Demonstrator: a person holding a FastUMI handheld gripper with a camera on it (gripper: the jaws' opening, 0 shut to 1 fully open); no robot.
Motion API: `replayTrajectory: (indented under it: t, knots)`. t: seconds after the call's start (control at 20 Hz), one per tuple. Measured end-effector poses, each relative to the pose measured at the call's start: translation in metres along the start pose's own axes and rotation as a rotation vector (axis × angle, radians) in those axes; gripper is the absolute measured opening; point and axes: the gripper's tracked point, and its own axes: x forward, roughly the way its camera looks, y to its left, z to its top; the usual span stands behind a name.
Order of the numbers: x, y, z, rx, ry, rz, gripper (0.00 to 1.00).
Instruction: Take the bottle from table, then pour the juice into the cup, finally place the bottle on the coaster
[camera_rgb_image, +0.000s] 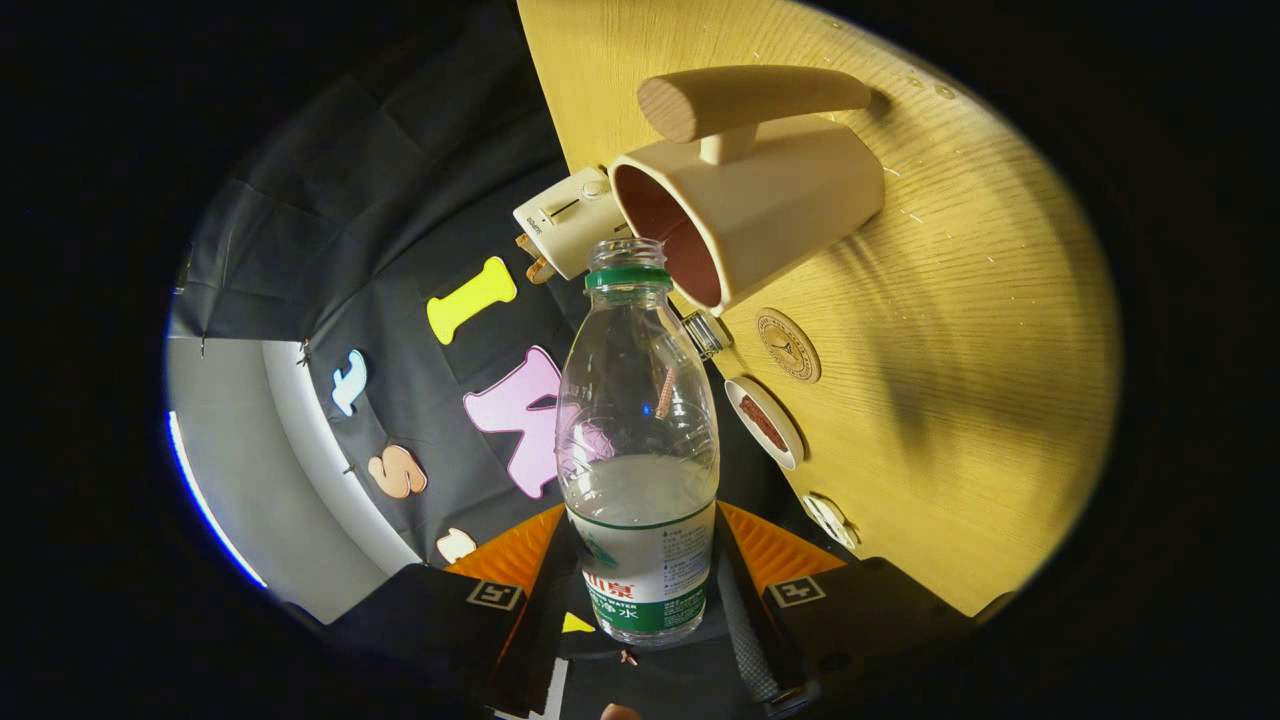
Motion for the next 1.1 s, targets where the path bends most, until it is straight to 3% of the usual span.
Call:
replayTrajectory:
  t: [1.1]
  knots:
    - [0.0,0.012,-0.003,0.04,-0.012,0.015,0.74]
